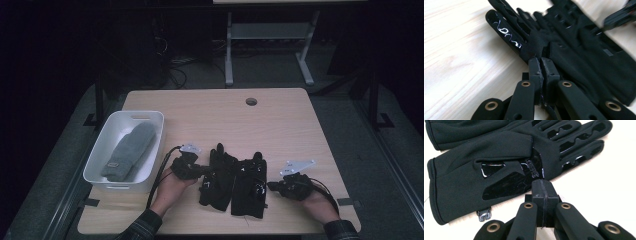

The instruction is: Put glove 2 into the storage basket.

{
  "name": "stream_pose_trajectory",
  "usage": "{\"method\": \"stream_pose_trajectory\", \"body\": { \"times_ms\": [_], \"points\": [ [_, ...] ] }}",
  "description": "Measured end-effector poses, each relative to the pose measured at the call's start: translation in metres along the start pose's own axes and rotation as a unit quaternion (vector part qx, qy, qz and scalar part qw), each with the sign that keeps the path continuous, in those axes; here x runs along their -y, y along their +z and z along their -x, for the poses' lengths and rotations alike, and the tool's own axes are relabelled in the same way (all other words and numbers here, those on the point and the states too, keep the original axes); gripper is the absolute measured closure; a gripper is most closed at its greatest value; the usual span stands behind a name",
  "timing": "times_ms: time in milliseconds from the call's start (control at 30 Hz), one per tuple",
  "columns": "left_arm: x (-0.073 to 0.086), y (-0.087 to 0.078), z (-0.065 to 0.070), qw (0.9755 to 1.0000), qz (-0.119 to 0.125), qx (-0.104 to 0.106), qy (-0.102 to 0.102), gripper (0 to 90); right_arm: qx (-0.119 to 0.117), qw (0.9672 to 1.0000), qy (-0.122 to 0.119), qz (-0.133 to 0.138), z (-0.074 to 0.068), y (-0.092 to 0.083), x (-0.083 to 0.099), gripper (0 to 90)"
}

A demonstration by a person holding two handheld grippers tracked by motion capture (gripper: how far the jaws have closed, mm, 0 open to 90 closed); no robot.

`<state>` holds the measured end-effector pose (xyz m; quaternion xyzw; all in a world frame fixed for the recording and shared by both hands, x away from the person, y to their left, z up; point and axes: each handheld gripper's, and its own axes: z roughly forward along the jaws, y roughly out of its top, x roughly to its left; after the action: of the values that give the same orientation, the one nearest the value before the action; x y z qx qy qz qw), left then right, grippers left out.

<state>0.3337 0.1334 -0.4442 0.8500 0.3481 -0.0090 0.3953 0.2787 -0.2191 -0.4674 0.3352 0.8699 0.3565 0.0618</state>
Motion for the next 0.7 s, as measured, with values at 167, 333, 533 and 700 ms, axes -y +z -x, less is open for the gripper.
{"method": "stream_pose_trajectory", "body": {
  "times_ms": [167, 333, 533, 700],
  "points": [
    [-0.007, -0.005, 0.006, 0.9999, 0.004, 0.014, 0.006, 86.9, -0.003, 1.0, -0.004, -0.002, -0.003, 0.004, -0.004, 90.0],
    [-0.013, -0.009, 0.008, 0.9994, 0.014, 0.031, 0.003, 86.8, -0.006, 1.0, -0.007, 0.001, -0.004, 0.007, -0.008, 90.0],
    [-0.022, -0.01, 0.014, 0.9982, 0.021, 0.056, 0.004, 86.7, -0.01, 0.9999, -0.013, 0.0, -0.006, 0.013, -0.013, 90.0],
    [-0.03, -0.006, 0.019, 0.9968, 0.026, 0.075, 0.006, 86.5, -0.016, 0.9997, -0.017, 0.001, -0.008, 0.018, -0.019, 90.0]
  ]
}}
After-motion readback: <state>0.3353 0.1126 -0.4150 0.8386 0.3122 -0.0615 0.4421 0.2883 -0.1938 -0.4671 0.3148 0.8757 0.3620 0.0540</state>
